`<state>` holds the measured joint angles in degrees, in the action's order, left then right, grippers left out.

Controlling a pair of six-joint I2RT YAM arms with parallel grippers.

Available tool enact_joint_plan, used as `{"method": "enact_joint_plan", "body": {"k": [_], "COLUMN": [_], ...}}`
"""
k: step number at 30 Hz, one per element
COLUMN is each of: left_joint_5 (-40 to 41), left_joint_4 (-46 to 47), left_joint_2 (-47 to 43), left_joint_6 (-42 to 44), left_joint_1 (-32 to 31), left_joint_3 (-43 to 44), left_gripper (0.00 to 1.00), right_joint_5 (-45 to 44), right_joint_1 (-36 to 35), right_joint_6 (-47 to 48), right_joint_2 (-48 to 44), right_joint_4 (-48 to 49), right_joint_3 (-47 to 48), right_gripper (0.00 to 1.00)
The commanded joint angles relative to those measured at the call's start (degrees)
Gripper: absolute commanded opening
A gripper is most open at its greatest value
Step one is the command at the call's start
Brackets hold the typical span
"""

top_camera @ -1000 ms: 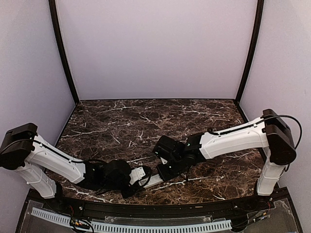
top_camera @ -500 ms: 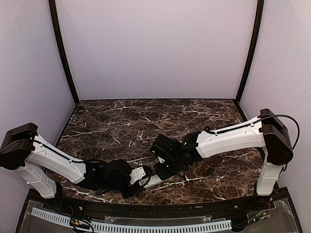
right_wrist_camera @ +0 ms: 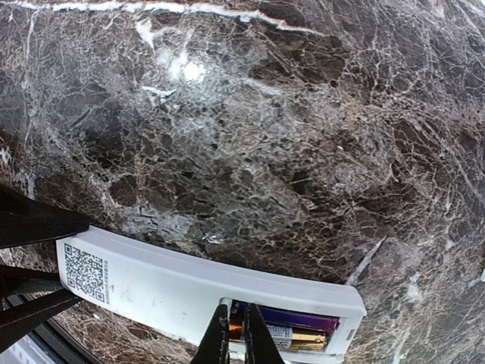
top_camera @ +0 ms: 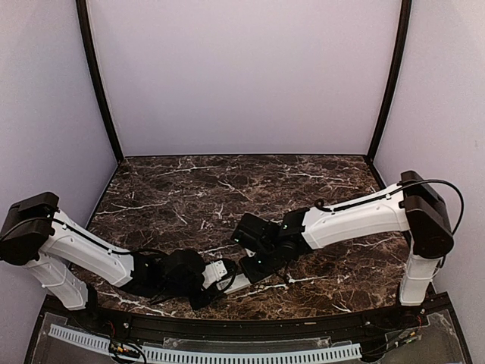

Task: Load the batteries into the remote control
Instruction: Press the battery in the battery compartment.

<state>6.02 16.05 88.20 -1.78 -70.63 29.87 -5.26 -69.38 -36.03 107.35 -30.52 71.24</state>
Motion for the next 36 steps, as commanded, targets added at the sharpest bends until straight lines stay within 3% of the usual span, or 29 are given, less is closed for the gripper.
{"method": "enact_joint_plan", "body": {"k": [1, 25, 36], "left_joint_5": [0.3, 0.13, 0.13], "left_joint_4": [-2.08, -3.62, -4.0], "left_joint_2": [1.1, 1.72, 1.82], "left_joint_6": [-0.5, 0.11, 0.02], "left_joint_1": [0.05, 0.05, 0.05], "left_joint_3": [0.55, 1.84, 2.04], "left_gripper": [0.24, 0.23, 0.23], "right_joint_5": [-0.74, -3.59, 4.05], "right_joint_1": [-1.11, -0.49, 2.77], "right_joint_6": [0.13, 1.15, 3.81], "right_joint_2": [1.33, -1.25, -10.16], "right_joint_4": [-2.34, 2.99, 8.47], "right_joint_3": [0.74, -11.58, -7.72], "right_gripper": [0.07, 0.0, 0.1]}}
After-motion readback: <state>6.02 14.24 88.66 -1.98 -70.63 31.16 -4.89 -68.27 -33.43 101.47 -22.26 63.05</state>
